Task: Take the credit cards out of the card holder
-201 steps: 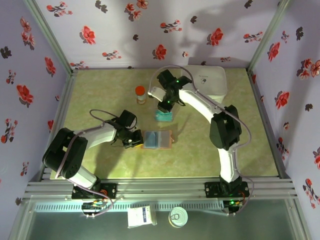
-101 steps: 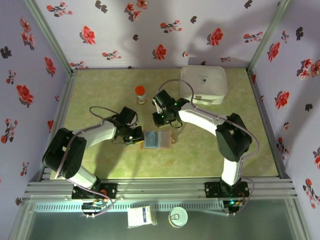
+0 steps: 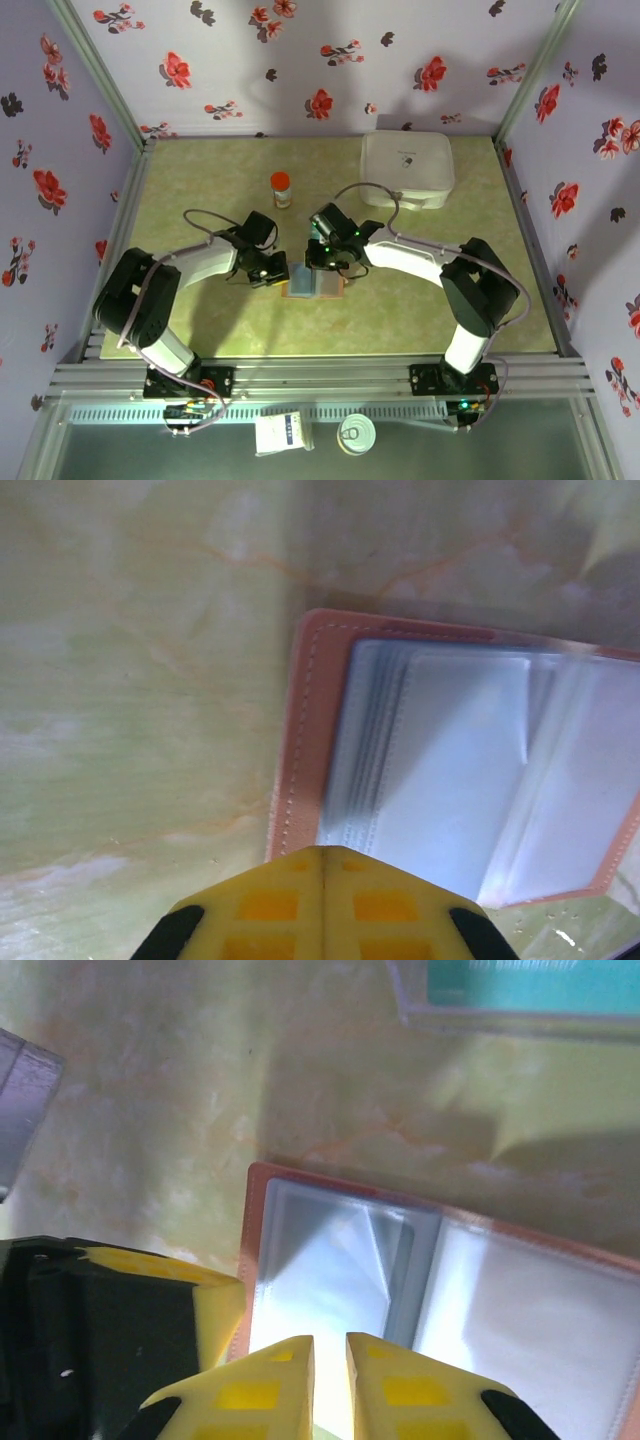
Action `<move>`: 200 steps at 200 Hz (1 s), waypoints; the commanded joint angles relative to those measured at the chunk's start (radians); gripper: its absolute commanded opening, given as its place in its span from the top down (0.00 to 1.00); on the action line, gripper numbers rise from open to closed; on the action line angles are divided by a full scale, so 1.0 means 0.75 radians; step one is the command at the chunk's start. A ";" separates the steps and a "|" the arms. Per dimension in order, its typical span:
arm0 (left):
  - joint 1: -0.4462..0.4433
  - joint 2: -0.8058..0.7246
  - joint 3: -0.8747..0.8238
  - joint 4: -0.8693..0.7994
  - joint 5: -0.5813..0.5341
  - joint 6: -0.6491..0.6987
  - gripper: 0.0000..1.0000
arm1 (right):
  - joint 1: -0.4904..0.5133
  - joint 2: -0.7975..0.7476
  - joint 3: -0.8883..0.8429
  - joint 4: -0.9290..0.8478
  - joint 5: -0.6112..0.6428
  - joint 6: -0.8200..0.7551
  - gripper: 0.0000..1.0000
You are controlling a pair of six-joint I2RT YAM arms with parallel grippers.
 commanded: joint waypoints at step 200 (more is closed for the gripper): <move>0.008 0.031 -0.045 -0.002 -0.031 0.037 0.96 | 0.029 0.151 -0.049 0.151 -0.149 0.186 0.77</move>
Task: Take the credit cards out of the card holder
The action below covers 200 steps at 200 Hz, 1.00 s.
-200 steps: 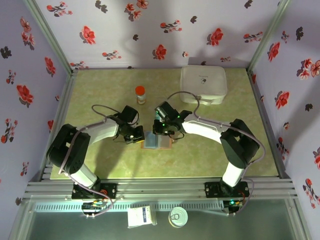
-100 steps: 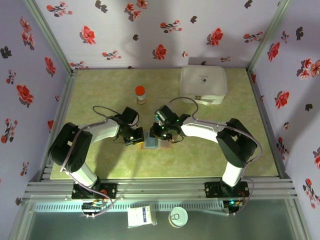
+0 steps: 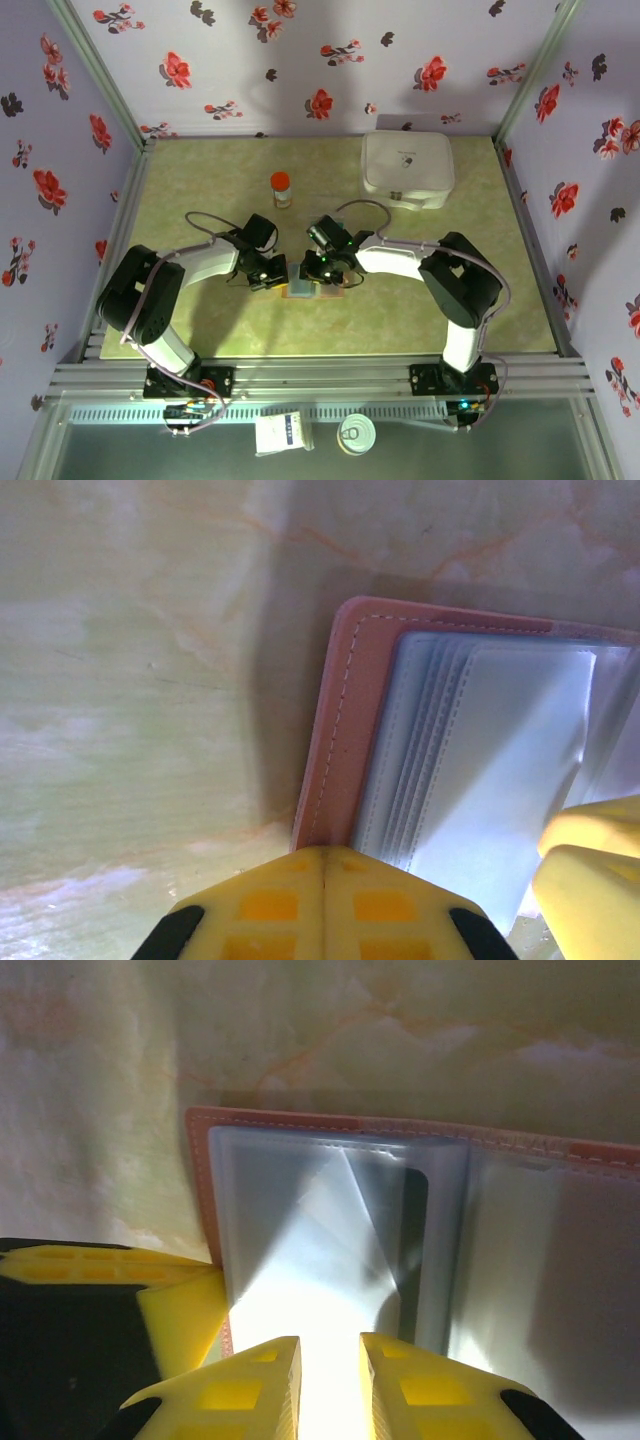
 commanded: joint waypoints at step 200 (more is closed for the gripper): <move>0.012 -0.081 0.015 -0.053 -0.028 0.022 0.95 | -0.001 -0.062 -0.045 -0.099 0.128 -0.028 0.83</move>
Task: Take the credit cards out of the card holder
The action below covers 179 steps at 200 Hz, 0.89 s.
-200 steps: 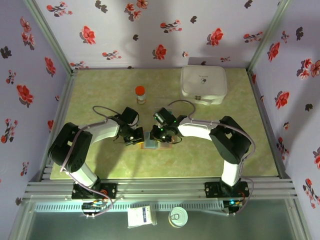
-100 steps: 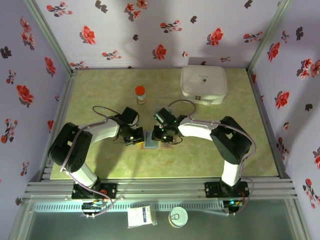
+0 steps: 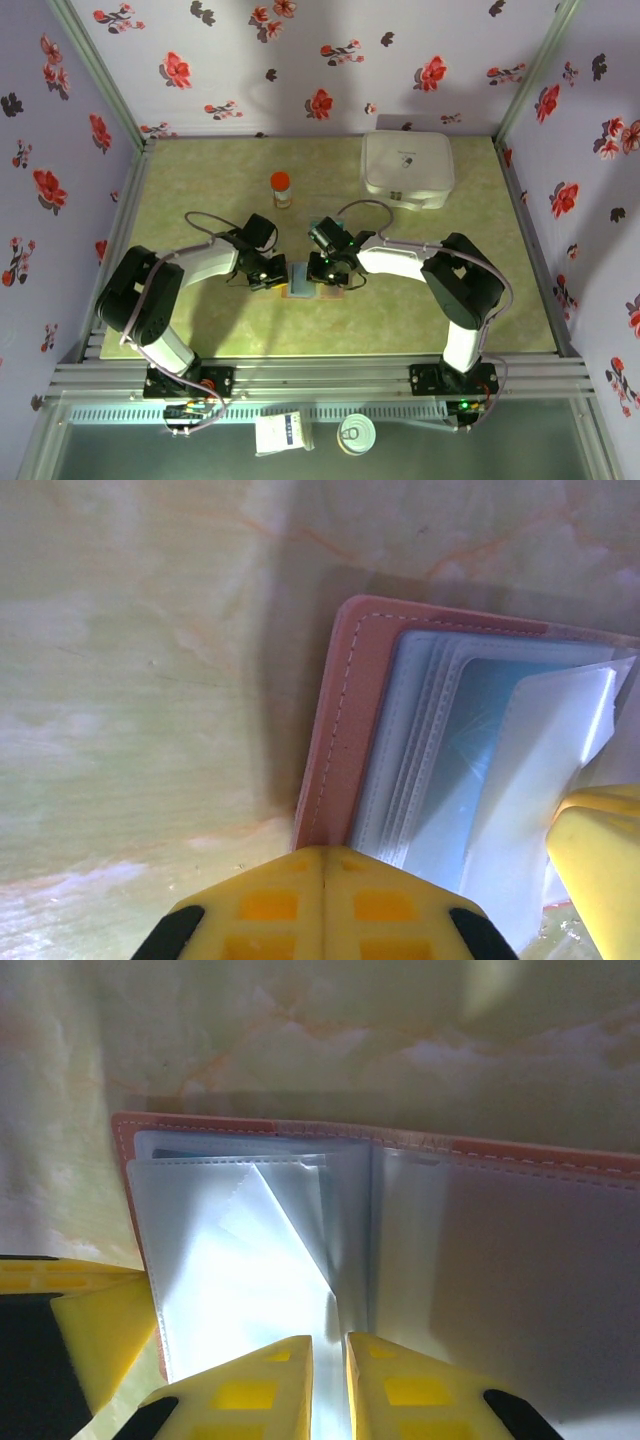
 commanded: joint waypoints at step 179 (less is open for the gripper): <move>-0.050 -0.018 -0.027 0.208 0.139 -0.142 0.75 | -0.005 -0.060 -0.064 0.011 0.027 -0.003 0.84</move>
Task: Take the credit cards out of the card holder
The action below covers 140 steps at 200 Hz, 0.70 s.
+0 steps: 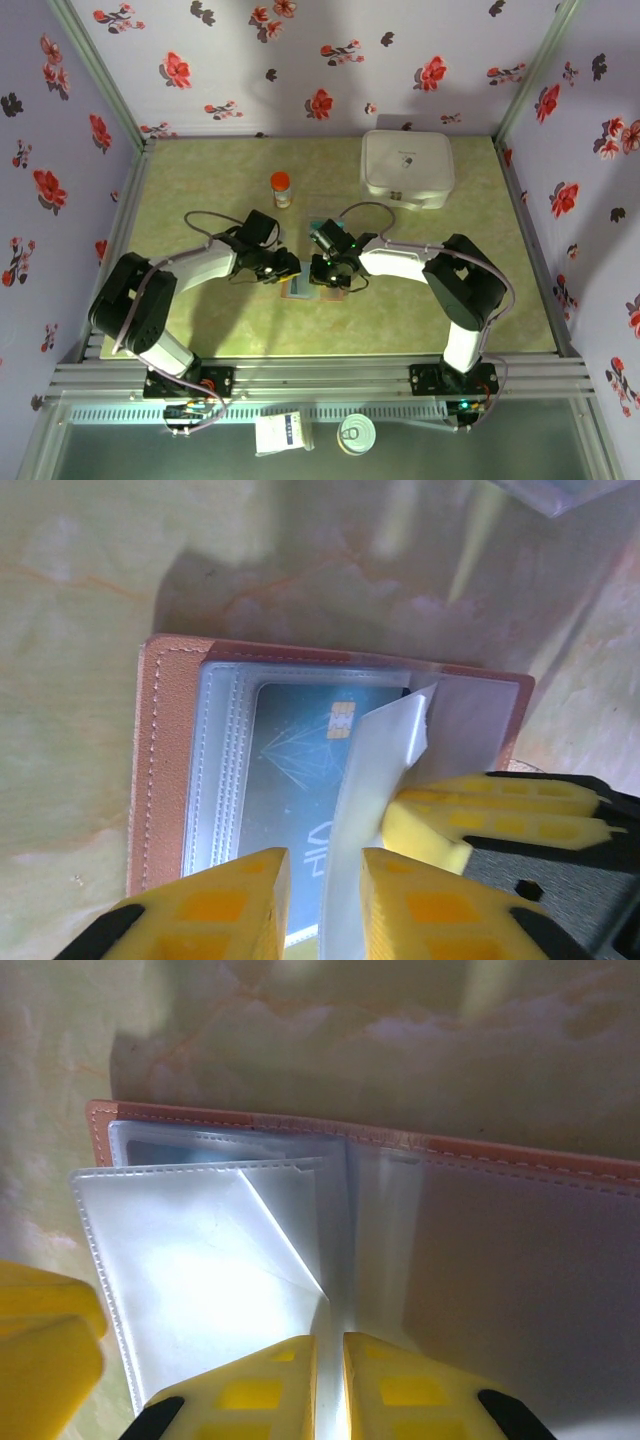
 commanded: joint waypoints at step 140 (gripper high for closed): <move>-0.065 0.019 0.071 0.067 0.070 -0.057 0.80 | -0.049 -0.261 -0.038 -0.126 0.130 -0.057 0.82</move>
